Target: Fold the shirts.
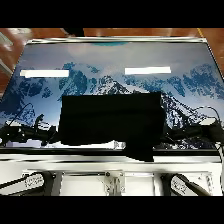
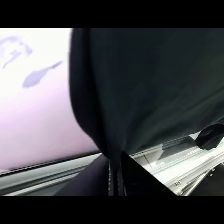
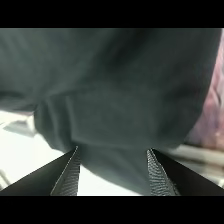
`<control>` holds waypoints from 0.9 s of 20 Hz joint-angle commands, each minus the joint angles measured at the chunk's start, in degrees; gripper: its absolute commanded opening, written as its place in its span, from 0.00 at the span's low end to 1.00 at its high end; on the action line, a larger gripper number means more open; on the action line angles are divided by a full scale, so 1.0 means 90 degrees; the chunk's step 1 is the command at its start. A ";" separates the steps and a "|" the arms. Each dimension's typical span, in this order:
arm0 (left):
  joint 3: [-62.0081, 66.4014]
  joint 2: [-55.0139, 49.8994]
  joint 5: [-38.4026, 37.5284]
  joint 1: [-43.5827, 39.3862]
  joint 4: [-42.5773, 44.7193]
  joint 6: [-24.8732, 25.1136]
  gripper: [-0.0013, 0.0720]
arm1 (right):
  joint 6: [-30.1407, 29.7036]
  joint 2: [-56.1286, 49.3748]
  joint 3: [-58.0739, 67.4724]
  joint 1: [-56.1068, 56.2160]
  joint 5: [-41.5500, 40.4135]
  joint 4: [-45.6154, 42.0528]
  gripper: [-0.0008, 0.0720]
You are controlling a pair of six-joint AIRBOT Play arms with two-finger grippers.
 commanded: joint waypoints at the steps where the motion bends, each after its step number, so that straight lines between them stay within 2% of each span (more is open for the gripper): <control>1: 0.0007 0.0277 -0.0024 -0.0002 -0.0027 -0.0049 0.07 | 0.0092 0.0002 -0.0151 0.0253 -0.0493 -0.0233 0.75; 5: 0.0010 0.0330 -0.0124 -0.0002 -0.0119 -0.0049 0.07 | 0.0214 0.0002 -0.0151 0.0221 -0.0134 -0.0704 0.75; 11: 0.0049 0.0333 -0.0129 -0.0002 -0.0211 -0.0049 0.07 | 0.0284 0.0000 -0.0151 0.0228 -0.0469 -0.0670 0.75; 16: 0.0228 0.0333 -0.0078 0.0007 -0.0236 -0.0046 0.07 | 0.0270 -0.0384 -0.0151 0.0498 -0.0690 -0.0078 0.75; 17: 0.0321 0.0333 -0.0061 0.0024 -0.0236 -0.0046 0.07 | 0.0155 -0.0452 -0.0151 0.0675 -0.0607 -0.0097 0.67; 18: 0.0432 0.0330 -0.0058 0.0056 -0.0236 -0.0049 0.07 | 0.0126 -0.0444 -0.0148 0.0799 -0.0544 -0.0165 0.46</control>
